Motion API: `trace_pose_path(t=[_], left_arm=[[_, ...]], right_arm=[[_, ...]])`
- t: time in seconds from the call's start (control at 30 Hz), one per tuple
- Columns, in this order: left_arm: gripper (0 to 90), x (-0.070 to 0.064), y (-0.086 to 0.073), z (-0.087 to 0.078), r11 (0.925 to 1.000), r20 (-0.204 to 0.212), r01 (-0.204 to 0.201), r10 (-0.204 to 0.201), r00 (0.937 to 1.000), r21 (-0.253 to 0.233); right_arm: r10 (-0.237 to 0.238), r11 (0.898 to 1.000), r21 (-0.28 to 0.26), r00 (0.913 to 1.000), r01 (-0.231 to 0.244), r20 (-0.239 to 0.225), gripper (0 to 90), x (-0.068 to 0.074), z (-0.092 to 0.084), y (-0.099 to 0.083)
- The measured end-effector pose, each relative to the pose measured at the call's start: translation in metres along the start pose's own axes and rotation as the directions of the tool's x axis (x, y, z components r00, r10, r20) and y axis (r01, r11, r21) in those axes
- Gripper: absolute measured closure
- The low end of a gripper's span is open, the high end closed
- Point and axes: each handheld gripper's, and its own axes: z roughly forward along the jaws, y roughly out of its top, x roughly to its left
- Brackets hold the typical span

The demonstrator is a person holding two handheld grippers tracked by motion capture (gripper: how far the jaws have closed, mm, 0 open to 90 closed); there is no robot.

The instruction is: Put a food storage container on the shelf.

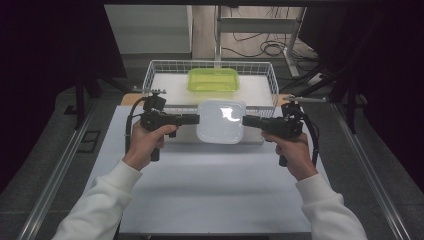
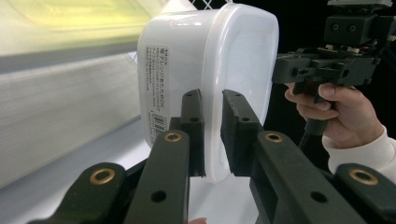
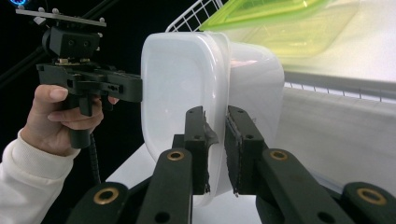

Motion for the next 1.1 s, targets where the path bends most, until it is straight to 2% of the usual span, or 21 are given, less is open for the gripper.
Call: trace_pose_path(t=[1.1], left_arm=[[80.2, -0.011, 0.060, -0.016, 0.9979, -0.010, -0.050, 0.050, 0.9987, -0.041]], right_arm=[[-0.022, 0.999, -0.034, 0.9996, 0.021, -0.015, 78.6, 0.006, -0.001, 0.057]])
